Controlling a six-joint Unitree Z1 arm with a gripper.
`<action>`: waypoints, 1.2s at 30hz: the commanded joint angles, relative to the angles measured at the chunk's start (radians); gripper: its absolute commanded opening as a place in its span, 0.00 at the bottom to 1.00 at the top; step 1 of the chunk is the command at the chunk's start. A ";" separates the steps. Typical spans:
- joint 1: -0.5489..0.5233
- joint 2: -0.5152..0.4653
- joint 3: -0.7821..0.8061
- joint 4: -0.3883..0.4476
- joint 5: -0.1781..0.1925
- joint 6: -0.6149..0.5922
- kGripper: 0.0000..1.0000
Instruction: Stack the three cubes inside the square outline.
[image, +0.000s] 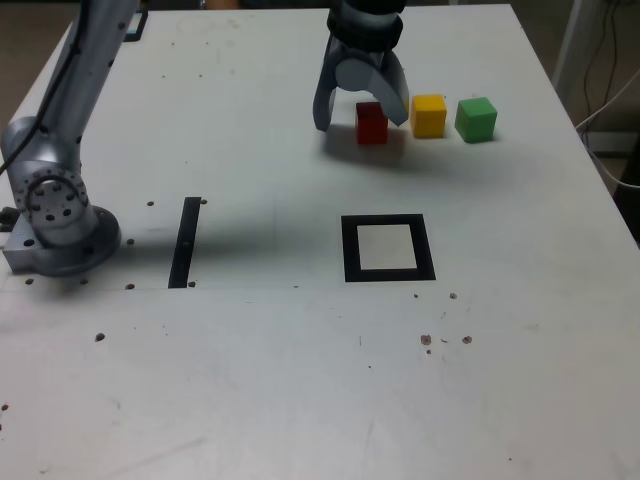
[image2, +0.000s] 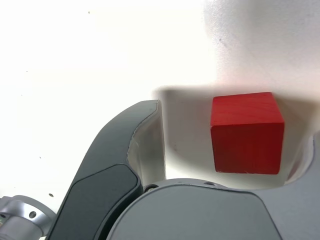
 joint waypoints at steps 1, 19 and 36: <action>-0.004 0.016 0.001 -0.006 -0.001 0.003 0.96; -0.006 0.049 -0.034 -0.012 -0.029 0.025 0.78; -0.003 0.086 -0.101 0.020 -0.028 0.017 0.51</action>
